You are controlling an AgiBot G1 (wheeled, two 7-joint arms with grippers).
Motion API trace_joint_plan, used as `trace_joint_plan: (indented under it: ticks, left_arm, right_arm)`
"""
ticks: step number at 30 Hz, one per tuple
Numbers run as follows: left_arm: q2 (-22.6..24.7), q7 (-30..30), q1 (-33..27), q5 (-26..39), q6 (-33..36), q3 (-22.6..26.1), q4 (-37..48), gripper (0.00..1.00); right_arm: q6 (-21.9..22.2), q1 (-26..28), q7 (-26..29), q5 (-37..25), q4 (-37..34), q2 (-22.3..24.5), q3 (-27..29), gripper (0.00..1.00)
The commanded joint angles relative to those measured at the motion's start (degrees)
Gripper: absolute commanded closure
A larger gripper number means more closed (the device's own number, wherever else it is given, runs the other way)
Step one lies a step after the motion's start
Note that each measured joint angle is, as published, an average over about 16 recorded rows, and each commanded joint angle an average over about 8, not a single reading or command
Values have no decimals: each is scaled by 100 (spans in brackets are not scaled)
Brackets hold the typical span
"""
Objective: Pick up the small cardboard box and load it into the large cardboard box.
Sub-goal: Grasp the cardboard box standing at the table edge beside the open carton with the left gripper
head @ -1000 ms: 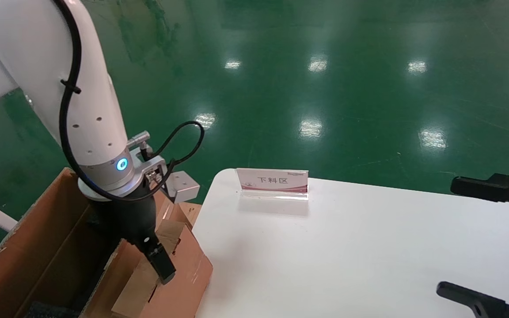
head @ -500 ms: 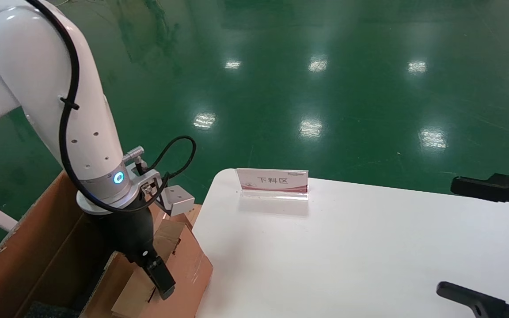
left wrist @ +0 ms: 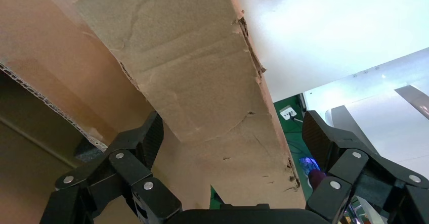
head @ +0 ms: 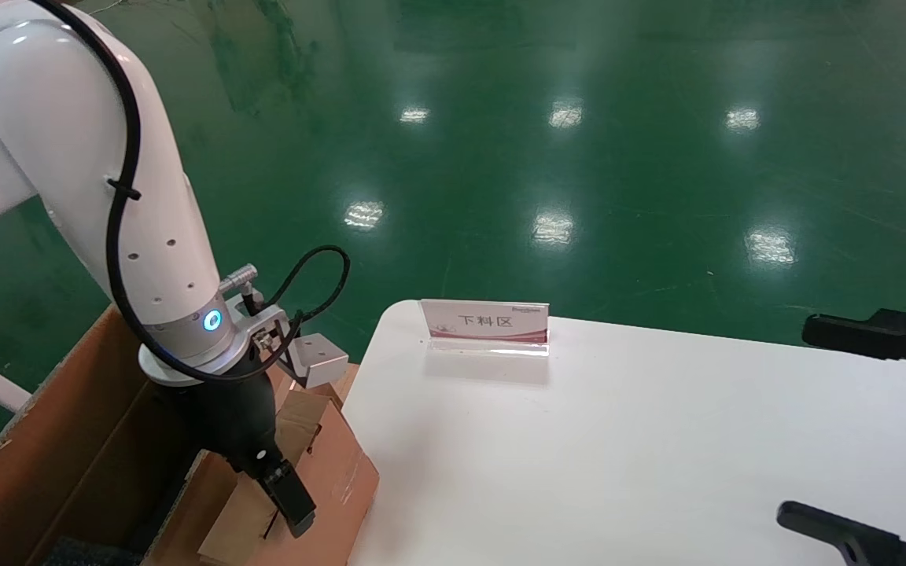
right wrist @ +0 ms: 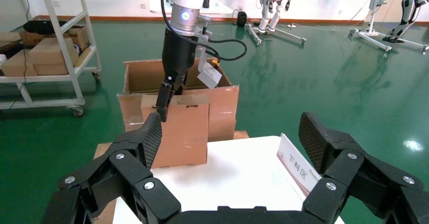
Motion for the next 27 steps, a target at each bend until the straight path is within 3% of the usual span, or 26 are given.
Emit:
trace_joint_plan:
  ticks: [1,13,21,27]
  left_arm:
    - [-4,-1,5,-4,-4,2,3,100]
    - [-6,-1,10,-8,-8,0,5,100]
    - [-4,1,10,-4,-8,-3,3,100]
    - [-2,3,9,-1,-6,-6,1,100]
  right_arm:
    - [0,0,0,0,0,0,0,100]
    - [1,-1,0,1,-1,1,0,98]
    - [1,-1,0,1,-1,1,0,0]
    - [1,-1,0,1,-1,1,0,0]
